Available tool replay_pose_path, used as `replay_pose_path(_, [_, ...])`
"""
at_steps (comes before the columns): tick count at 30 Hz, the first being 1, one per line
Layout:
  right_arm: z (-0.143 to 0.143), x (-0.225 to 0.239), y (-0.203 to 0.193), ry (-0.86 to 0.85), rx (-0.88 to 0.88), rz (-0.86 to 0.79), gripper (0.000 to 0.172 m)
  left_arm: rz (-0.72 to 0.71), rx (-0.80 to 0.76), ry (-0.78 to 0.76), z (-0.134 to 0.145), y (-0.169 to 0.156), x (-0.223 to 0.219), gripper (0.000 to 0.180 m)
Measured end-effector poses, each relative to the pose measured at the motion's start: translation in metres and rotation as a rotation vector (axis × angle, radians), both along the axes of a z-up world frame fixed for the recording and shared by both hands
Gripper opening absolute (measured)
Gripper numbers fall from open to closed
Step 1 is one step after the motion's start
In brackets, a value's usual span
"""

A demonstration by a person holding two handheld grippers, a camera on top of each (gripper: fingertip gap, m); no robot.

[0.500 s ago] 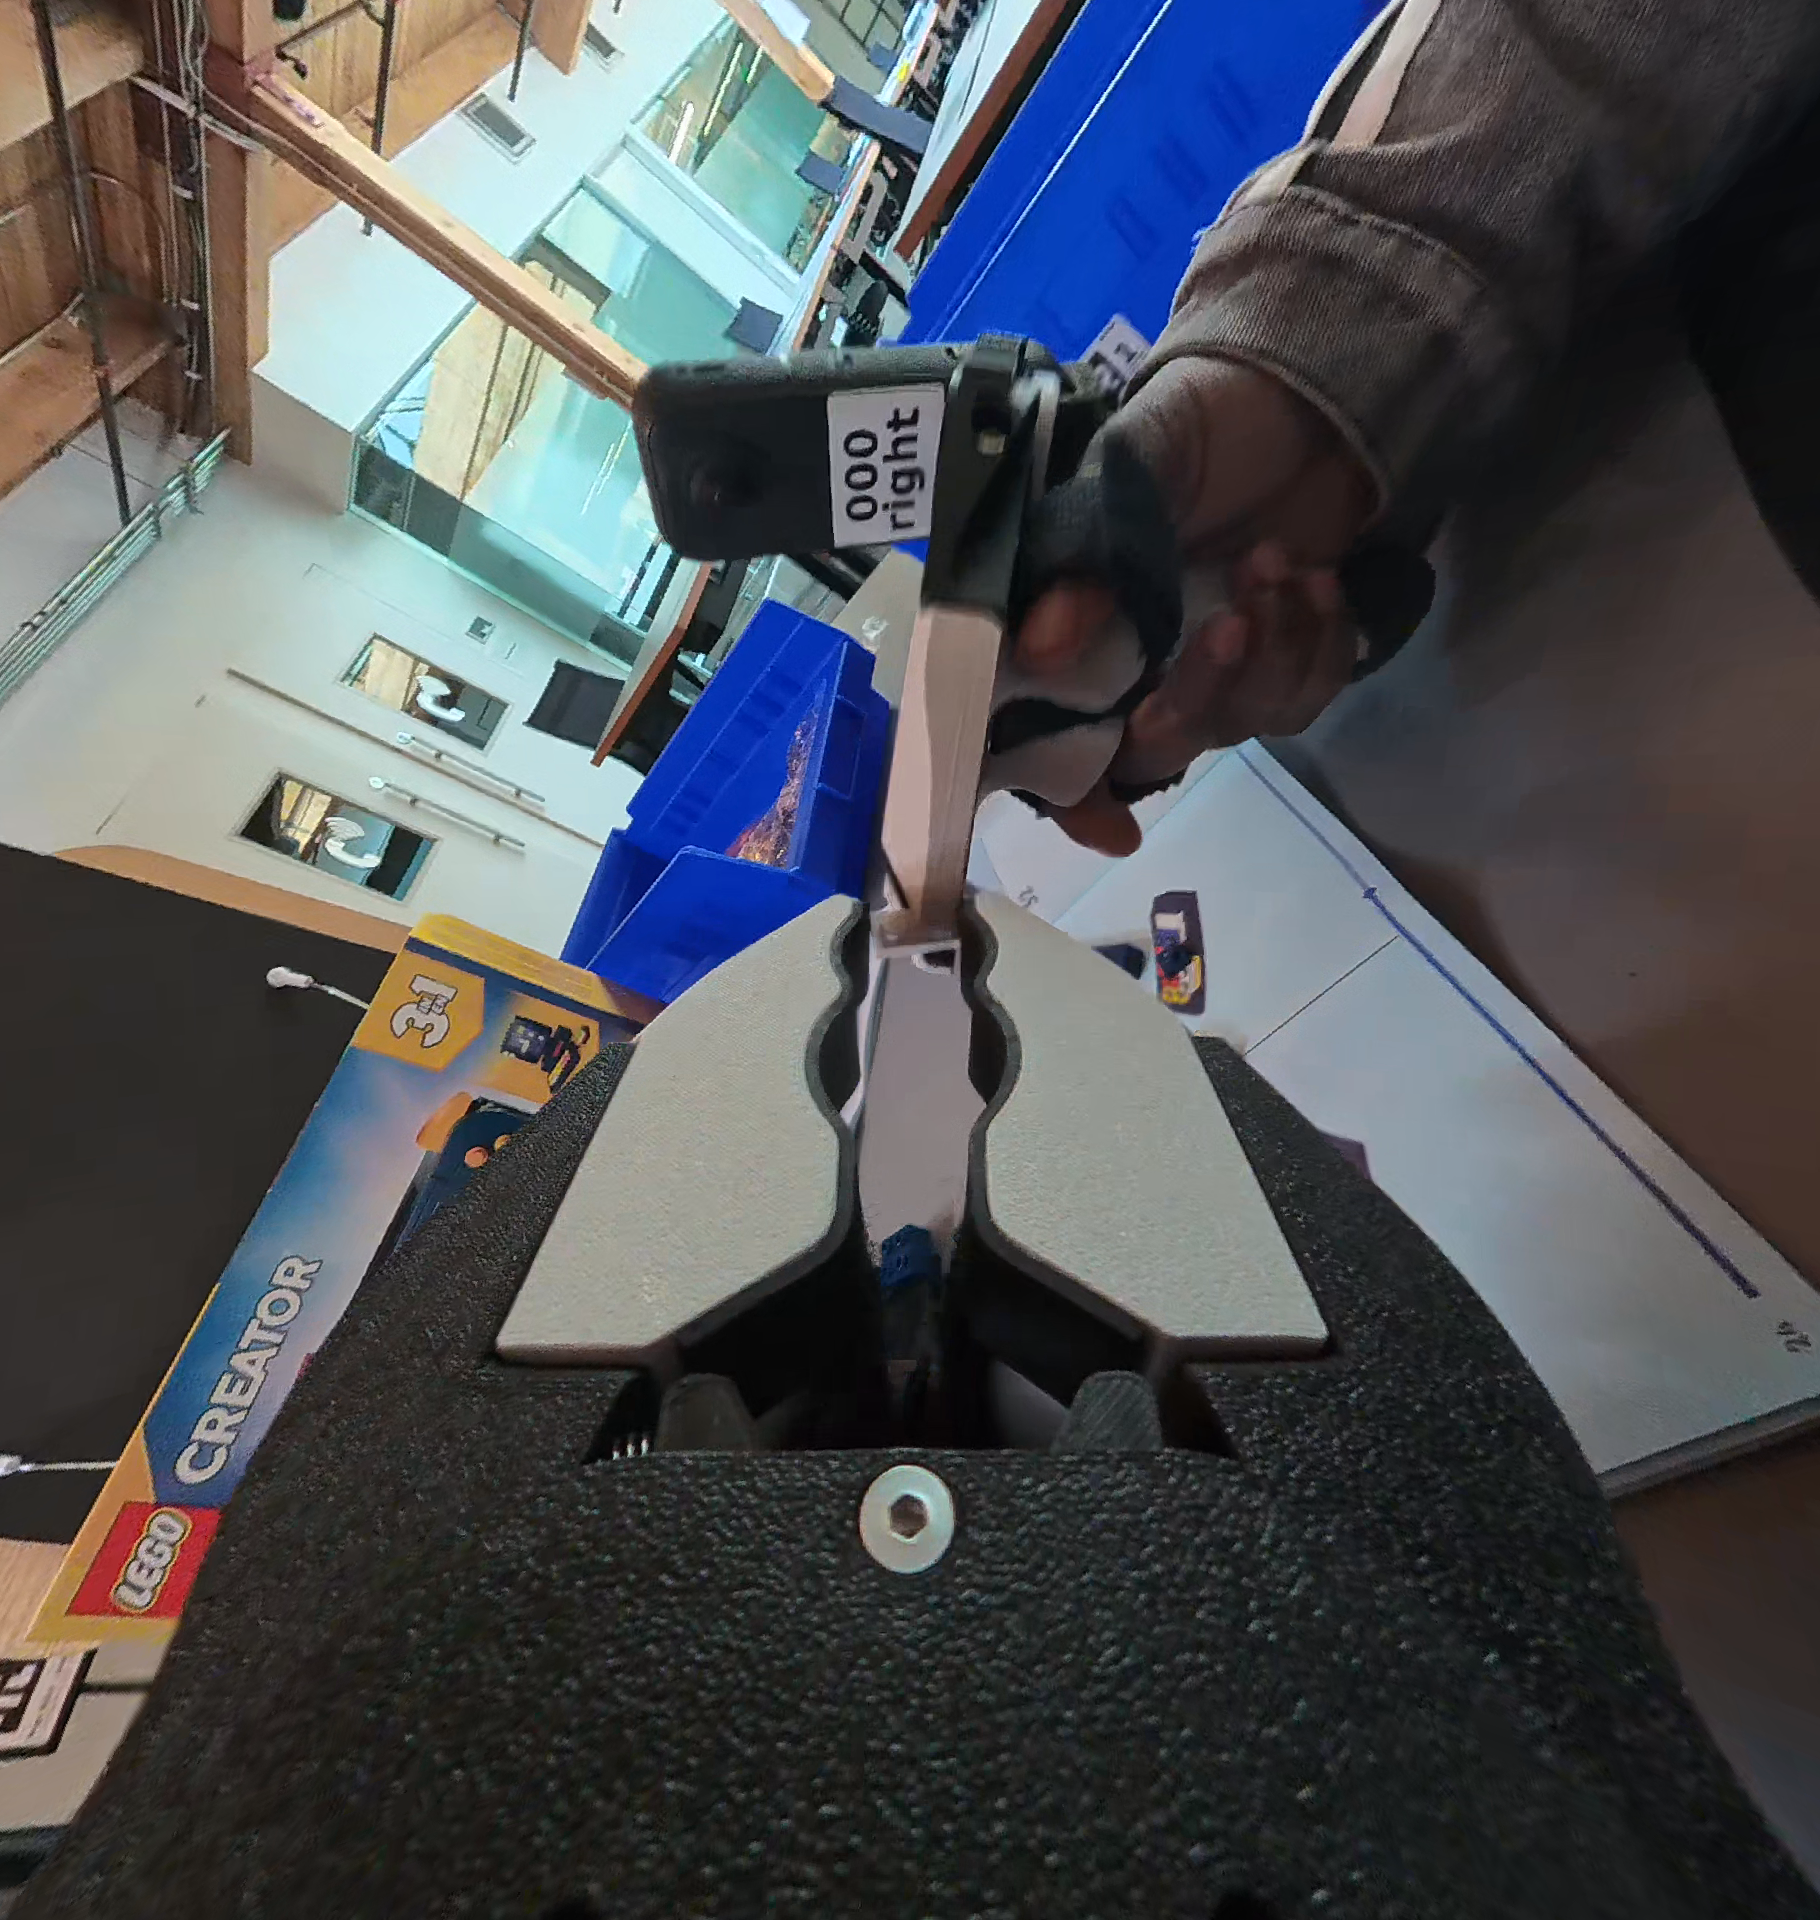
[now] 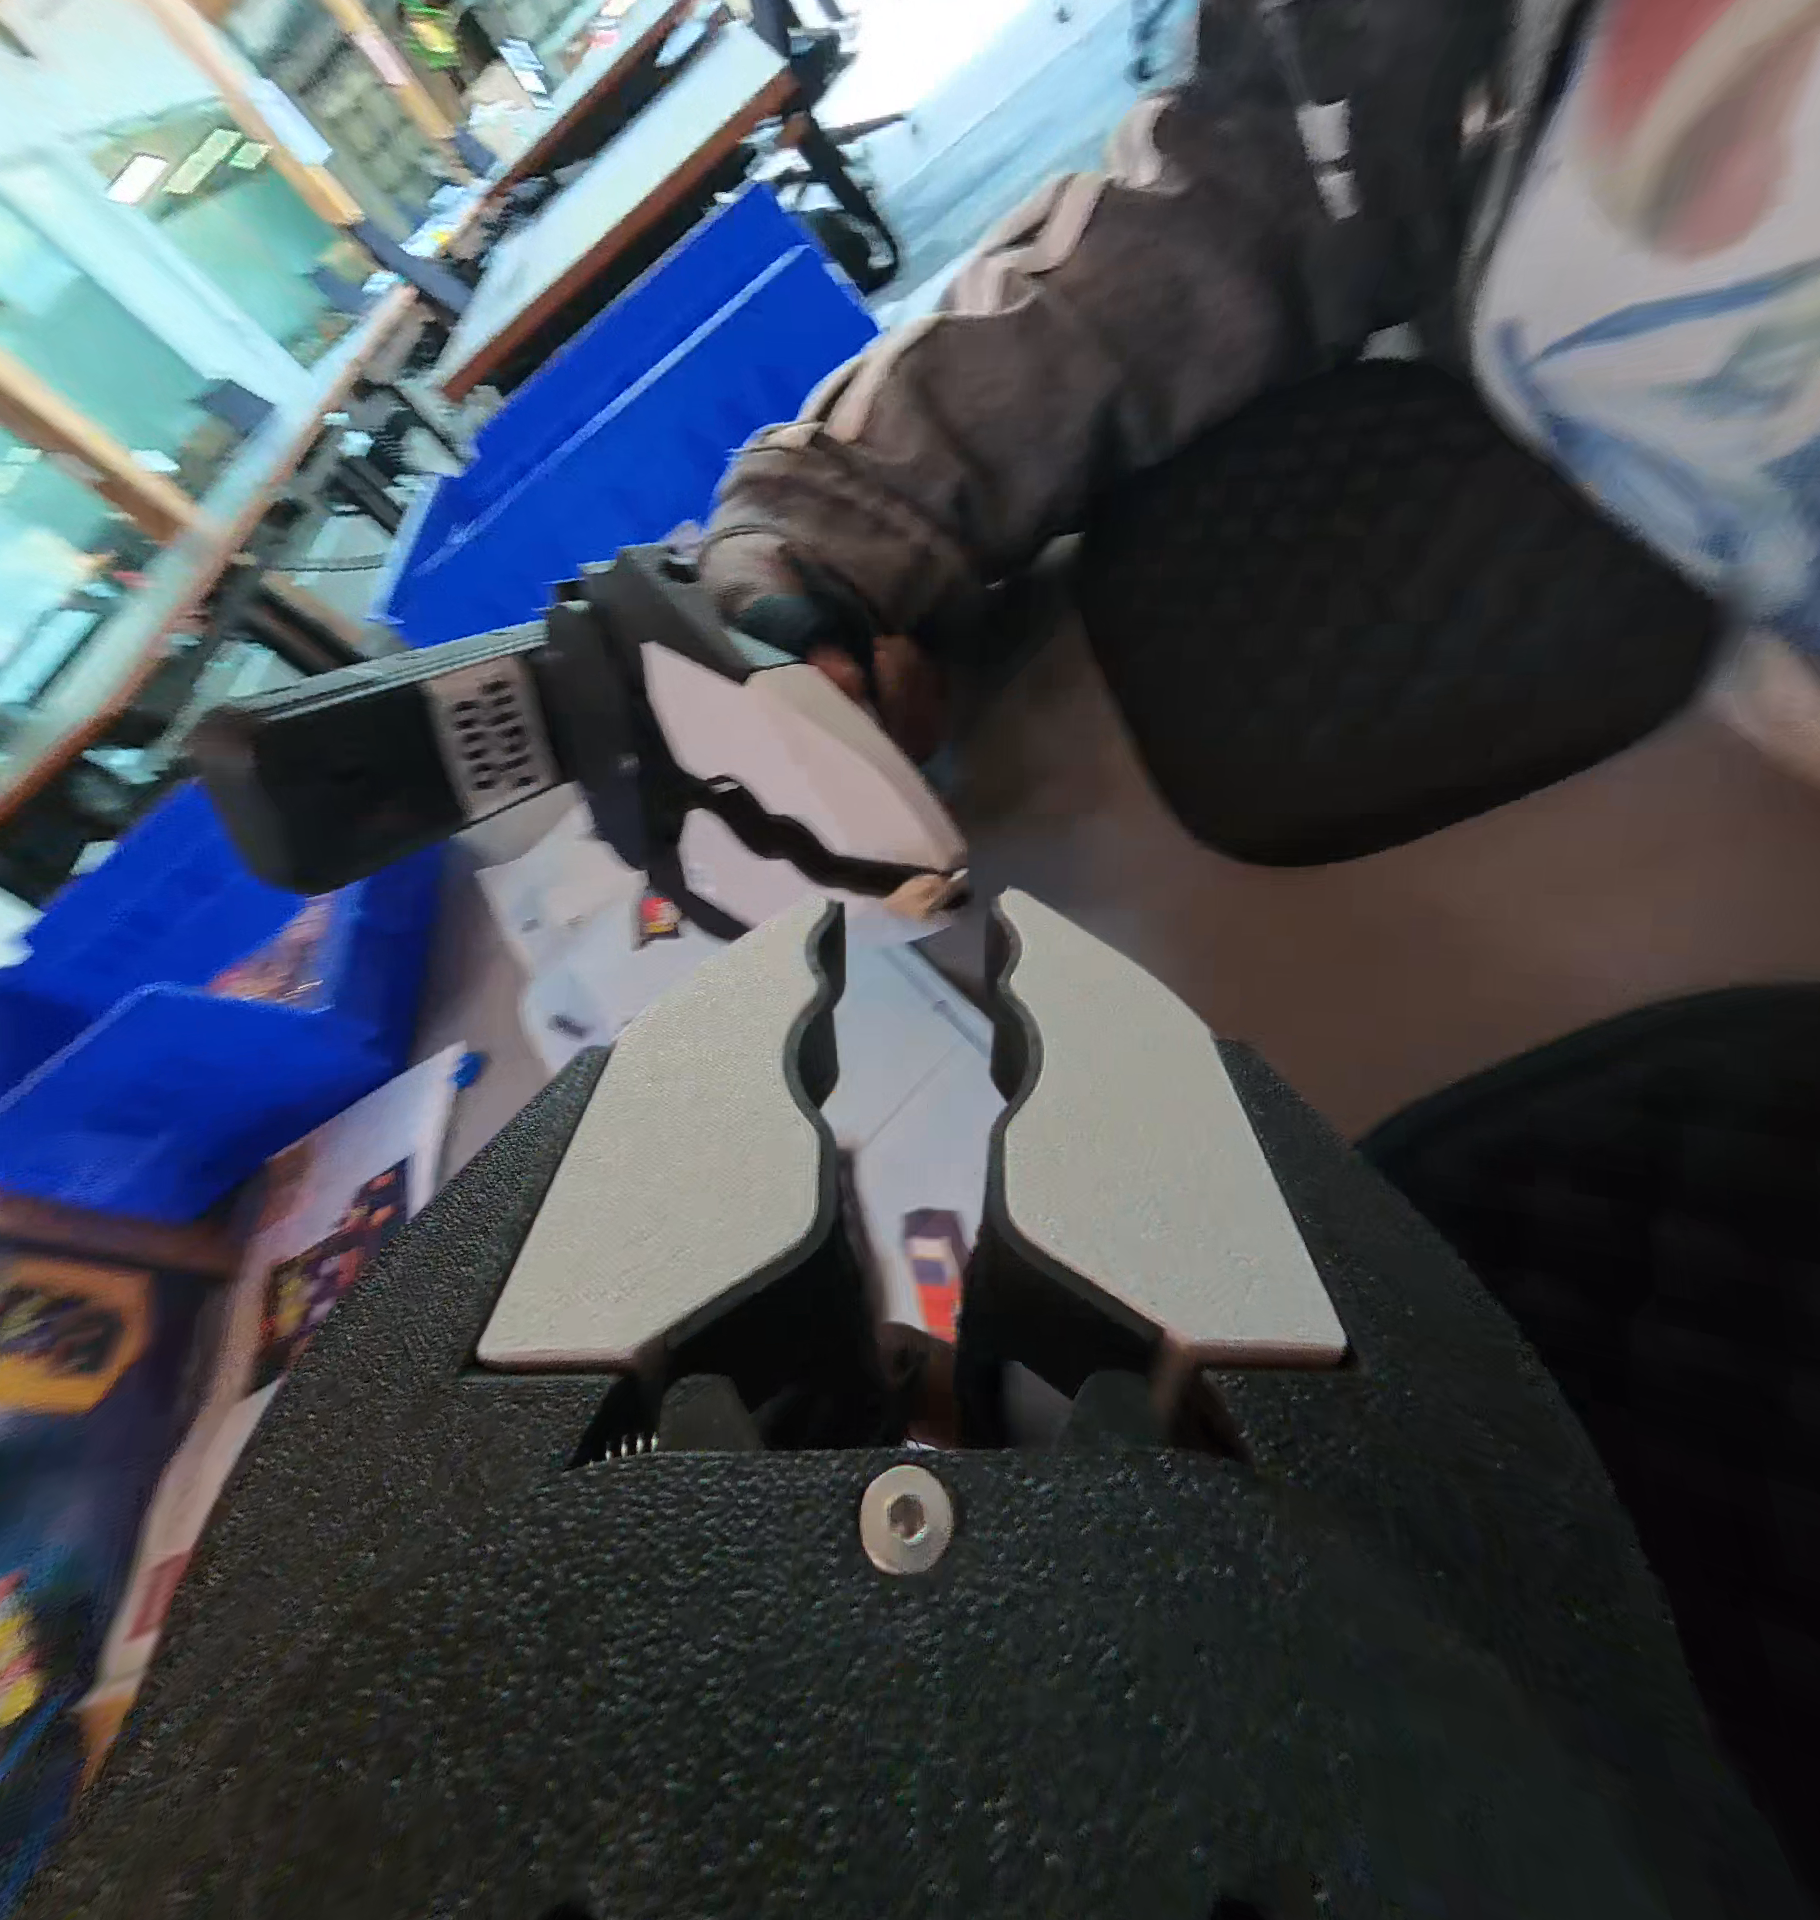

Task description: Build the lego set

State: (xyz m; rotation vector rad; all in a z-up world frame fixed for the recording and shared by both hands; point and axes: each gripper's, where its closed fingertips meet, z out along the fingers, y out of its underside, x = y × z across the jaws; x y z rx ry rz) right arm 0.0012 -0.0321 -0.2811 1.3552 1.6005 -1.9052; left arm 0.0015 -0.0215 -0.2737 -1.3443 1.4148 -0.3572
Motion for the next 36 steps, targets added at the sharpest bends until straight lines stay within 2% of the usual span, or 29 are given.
replay_pose_path(6, [-0.009, 0.004, -0.007, -0.022, 0.056, 0.042, 0.005, -0.028, -0.036, 0.069, -0.017, -0.003, 0.008, 0.015])
replay_pose_path(9, [-0.002, -0.001, 0.000, 0.020, 0.052, -0.004, 0.005, -0.003, -0.096, 0.009, -0.011, 0.001, 0.004, 0.008])
replay_pose_path(13, [0.015, -0.015, 0.017, 0.207, 0.155, -0.158, 0.008, 0.070, -0.141, -0.138, 0.004, 0.014, -0.009, 0.007])
replay_pose_path(15, [0.023, -0.024, 0.031, 0.368, 0.318, -0.286, 0.024, 0.108, -0.210, -0.191, 0.007, 0.019, -0.018, 0.007])
replay_pose_path(18, [0.029, -0.026, 0.039, 0.590, 0.677, -0.400, 0.022, 0.157, -0.262, -0.237, 0.004, 0.027, -0.028, 0.007])
replay_pose_path(21, [0.016, -0.033, 0.037, 0.589, 0.876, -0.403, 0.021, 0.150, -0.297, -0.273, 0.003, 0.027, -0.029, 0.007])
replay_pose_path(23, [0.011, -0.036, 0.035, 0.583, 0.900, -0.401, 0.019, 0.155, -0.292, -0.256, 0.001, 0.027, -0.030, 0.008])
replay_pose_path(24, [0.011, -0.037, 0.036, 0.585, 0.906, -0.412, 0.009, 0.159, -0.293, -0.237, -0.001, 0.027, -0.030, 0.008])
replay_pose_path(28, [0.007, -0.038, 0.035, 0.555, 0.866, -0.410, 0.007, 0.167, -0.298, -0.218, -0.006, 0.028, -0.031, 0.008])
replay_pose_path(30, [0.002, -0.039, 0.036, 0.548, 0.905, -0.402, 0.007, 0.177, -0.323, -0.189, -0.011, 0.027, -0.032, 0.008])
replay_pose_path(31, [-0.001, -0.040, 0.038, 0.537, 0.924, -0.404, 0.007, 0.202, -0.338, -0.146, -0.018, 0.027, -0.036, 0.014])
replay_pose_path(34, [-0.019, -0.041, 0.047, 0.439, 0.963, -0.390, 0.007, 0.377, -0.365, 0.067, -0.050, 0.037, -0.071, 0.051])
replay_pose_path(36, [-0.034, -0.042, 0.052, 0.375, 1.009, -0.371, 0.007, 0.433, -0.398, 0.133, -0.068, 0.041, -0.082, 0.061])
